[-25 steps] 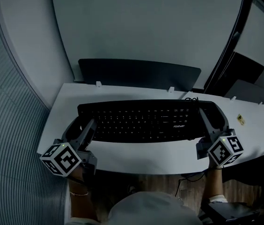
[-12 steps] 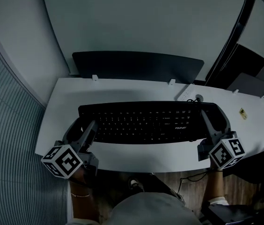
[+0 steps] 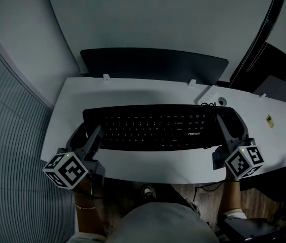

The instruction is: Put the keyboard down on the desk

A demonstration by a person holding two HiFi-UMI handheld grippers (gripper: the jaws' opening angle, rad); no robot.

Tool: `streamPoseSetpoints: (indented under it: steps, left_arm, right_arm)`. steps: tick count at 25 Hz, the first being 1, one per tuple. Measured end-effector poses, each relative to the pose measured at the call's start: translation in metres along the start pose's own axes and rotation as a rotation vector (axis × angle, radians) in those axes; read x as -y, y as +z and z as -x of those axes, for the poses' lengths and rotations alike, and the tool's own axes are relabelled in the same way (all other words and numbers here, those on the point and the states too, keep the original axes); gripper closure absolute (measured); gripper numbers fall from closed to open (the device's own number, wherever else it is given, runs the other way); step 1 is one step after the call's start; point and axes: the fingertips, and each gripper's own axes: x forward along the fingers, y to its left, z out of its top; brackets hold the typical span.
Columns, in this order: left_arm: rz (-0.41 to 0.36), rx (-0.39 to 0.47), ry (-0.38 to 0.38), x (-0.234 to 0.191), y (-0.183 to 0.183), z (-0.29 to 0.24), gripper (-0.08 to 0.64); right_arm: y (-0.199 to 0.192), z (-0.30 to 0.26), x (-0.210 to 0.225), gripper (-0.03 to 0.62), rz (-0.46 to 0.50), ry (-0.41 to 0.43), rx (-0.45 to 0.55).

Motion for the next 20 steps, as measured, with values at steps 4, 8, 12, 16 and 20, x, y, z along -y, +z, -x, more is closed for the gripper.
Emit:
streamPoseSetpoints:
  steps: [4, 8, 12, 16, 20]
  left_arm:
    - [0.003, -0.022, 0.002, -0.001, -0.004, -0.004, 0.227]
    - [0.023, -0.057, 0.005, -0.004, -0.006, -0.009, 0.227]
    - [0.064, -0.126, 0.028, -0.005, -0.006, -0.012, 0.227]
    - [0.097, -0.208, 0.048, -0.007, -0.004, -0.016, 0.227]
    - [0.114, -0.279, 0.068, -0.009, -0.007, -0.02, 0.227]
  right_arm:
    - [-0.003, -0.001, 0.003, 0.337, -0.006, -0.009, -0.014]
    - [-0.007, -0.002, 0.005, 0.339, -0.02, -0.03, -0.051]
    - [-0.009, -0.004, 0.007, 0.337, -0.051, -0.055, -0.13]
    - [-0.009, -0.006, 0.006, 0.337, -0.08, -0.084, -0.208]
    - [-0.013, -0.006, 0.009, 0.337, -0.103, -0.106, -0.262]
